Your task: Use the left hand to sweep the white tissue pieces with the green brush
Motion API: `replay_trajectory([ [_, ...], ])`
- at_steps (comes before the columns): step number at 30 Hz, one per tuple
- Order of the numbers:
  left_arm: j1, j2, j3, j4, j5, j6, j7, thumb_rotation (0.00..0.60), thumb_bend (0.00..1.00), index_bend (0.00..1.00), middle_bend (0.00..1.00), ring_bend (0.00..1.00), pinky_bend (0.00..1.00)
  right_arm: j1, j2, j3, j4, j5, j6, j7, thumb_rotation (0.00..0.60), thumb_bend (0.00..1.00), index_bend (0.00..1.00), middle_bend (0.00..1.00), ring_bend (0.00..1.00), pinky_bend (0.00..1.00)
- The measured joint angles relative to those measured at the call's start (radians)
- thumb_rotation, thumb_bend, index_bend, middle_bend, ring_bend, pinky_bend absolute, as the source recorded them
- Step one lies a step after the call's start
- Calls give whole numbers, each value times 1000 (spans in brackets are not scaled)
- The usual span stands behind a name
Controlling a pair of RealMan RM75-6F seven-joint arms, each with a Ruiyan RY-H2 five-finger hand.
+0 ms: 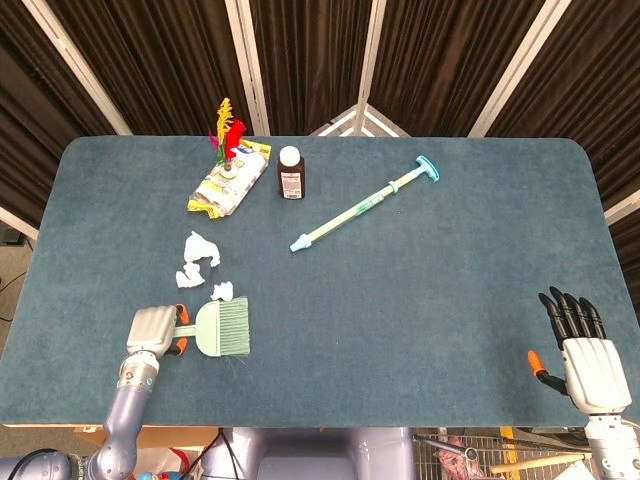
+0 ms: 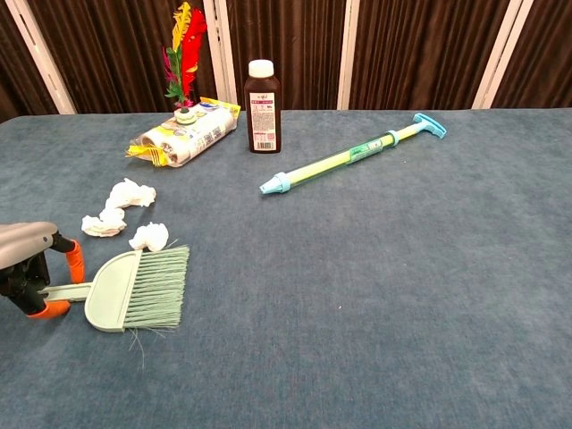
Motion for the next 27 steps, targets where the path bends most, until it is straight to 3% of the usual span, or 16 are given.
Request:
replay_trajectory([
  [4, 0, -2, 10, 10, 5, 5, -5, 600, 631, 675, 1000, 1000, 1000, 0, -1, 0, 0, 1, 1, -2, 600, 376, 0, 0, 0, 0],
  [8, 0, 0, 18, 19, 16, 12, -12, 600, 730, 757, 1000, 1000, 1000, -1, 0, 1, -1, 4, 1, 0, 600, 376, 0, 0, 0, 0],
  [19, -23, 68, -3, -96, 127, 64, -14, 600, 754, 788, 1000, 1000, 1000, 0, -1, 3, -5, 10, -3, -2, 600, 375, 0, 0, 0, 0],
  [27, -126, 122, -113, -173, 95, 84, 97, 600, 763, 790, 1000, 1000, 1000, 2, 0, 6, -7, 23, -12, 5, 600, 375, 0, 0, 0, 0],
])
